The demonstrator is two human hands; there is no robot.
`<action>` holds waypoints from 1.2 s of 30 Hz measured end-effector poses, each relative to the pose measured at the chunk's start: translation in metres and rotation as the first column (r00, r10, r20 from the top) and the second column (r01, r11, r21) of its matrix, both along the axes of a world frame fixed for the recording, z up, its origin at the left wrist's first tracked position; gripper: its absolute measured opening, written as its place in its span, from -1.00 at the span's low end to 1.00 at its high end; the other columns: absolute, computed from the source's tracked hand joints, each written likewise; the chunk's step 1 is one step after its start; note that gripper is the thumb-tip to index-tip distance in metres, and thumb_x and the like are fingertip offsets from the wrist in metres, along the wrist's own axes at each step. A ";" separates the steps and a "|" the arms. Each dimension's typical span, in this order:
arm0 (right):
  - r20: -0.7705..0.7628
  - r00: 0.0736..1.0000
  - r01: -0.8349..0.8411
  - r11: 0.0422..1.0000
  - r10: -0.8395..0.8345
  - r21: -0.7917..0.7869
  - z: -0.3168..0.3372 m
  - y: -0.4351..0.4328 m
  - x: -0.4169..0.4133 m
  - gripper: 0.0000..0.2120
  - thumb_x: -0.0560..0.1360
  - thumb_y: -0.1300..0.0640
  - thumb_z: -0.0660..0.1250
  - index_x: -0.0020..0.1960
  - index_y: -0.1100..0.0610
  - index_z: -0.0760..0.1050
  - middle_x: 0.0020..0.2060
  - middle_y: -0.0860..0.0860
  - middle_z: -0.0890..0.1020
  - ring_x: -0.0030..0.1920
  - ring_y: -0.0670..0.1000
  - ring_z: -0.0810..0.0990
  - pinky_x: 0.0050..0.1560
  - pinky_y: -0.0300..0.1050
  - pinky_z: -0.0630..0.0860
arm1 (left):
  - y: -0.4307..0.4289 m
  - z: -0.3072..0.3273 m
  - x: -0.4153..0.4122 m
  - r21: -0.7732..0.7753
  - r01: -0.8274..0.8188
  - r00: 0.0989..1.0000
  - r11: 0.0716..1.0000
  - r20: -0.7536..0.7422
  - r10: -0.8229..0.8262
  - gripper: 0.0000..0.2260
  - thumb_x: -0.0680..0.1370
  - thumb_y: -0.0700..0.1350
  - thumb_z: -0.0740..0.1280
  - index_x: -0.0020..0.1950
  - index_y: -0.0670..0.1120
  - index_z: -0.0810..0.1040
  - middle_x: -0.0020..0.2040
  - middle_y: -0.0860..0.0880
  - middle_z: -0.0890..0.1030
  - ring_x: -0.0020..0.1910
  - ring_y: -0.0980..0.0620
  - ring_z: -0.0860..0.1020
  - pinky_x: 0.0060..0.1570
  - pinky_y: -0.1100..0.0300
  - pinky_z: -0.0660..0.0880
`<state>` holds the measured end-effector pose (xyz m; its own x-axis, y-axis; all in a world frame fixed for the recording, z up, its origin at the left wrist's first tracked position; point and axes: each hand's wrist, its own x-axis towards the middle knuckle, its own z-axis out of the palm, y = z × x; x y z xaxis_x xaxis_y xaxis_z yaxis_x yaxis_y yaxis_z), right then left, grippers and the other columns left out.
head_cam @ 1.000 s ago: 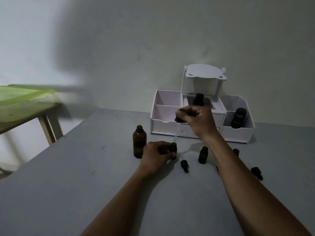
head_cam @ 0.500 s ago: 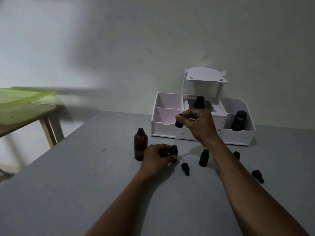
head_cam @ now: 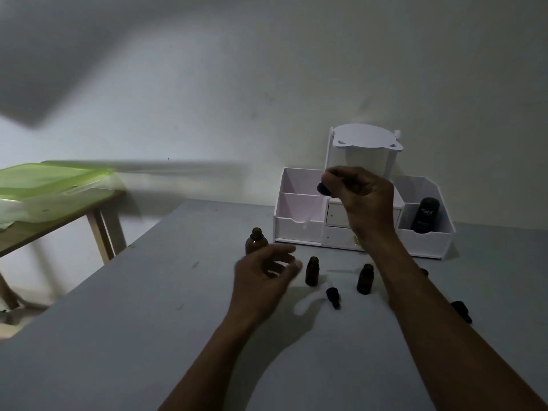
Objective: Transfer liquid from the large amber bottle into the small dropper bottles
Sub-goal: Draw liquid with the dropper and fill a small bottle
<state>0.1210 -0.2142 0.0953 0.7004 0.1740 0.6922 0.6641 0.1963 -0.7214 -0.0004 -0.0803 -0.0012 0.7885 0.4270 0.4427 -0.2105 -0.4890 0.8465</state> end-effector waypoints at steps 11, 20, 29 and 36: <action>-0.068 0.992 -0.096 0.984 0.107 0.153 0.012 0.054 -0.028 -0.90 0.45 0.25 0.48 -0.06 0.10 0.65 -0.28 -0.09 0.73 -0.21 -0.05 0.73 -0.09 -0.18 0.65 | 0.092 -0.001 0.000 -0.235 0.007 1.000 0.972 0.022 -0.001 -0.45 0.29 0.17 0.47 0.26 0.05 0.59 0.11 0.02 0.67 0.07 0.07 0.65 0.07 -0.03 0.62; -0.072 0.992 -0.098 0.995 0.099 0.026 -0.007 0.066 -0.019 -0.85 0.46 0.23 0.48 0.03 0.21 0.65 -0.16 0.04 0.72 -0.17 -0.03 0.74 -0.04 -0.17 0.65 | 0.088 -0.018 0.009 -0.205 0.099 0.988 0.974 -0.094 -0.120 -0.57 0.36 -0.21 0.56 0.09 0.22 0.60 -0.02 0.13 0.71 -0.03 0.21 0.67 -0.09 0.33 0.56; -0.042 0.997 -0.072 0.997 0.072 0.001 -0.008 0.071 -0.018 -0.87 0.47 0.20 0.47 0.03 0.13 0.64 -0.16 -0.05 0.71 -0.14 -0.06 0.73 -0.03 -0.20 0.64 | 0.089 -0.020 0.010 -0.174 0.083 0.990 0.981 -0.100 -0.101 -0.58 0.42 -0.25 0.52 0.09 0.23 0.57 0.00 0.18 0.66 -0.04 0.27 0.64 -0.11 0.41 0.52; -0.019 0.998 -0.064 0.982 0.061 -0.178 -0.020 0.079 -0.016 -0.85 0.47 0.16 0.48 0.03 0.16 0.67 -0.18 -0.03 0.73 -0.16 -0.10 0.73 -0.01 -0.27 0.62 | 0.089 -0.022 0.009 -0.193 0.085 0.990 0.978 -0.097 -0.105 -0.59 0.43 -0.23 0.51 0.12 0.21 0.58 0.03 0.17 0.68 0.00 0.23 0.64 -0.05 0.32 0.53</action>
<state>0.1049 -0.1355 0.0749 0.6931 0.3373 0.6371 0.6449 0.1047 -0.7570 0.0090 0.0086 -0.0233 0.8677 0.4149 0.2738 -0.1528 -0.3015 0.9411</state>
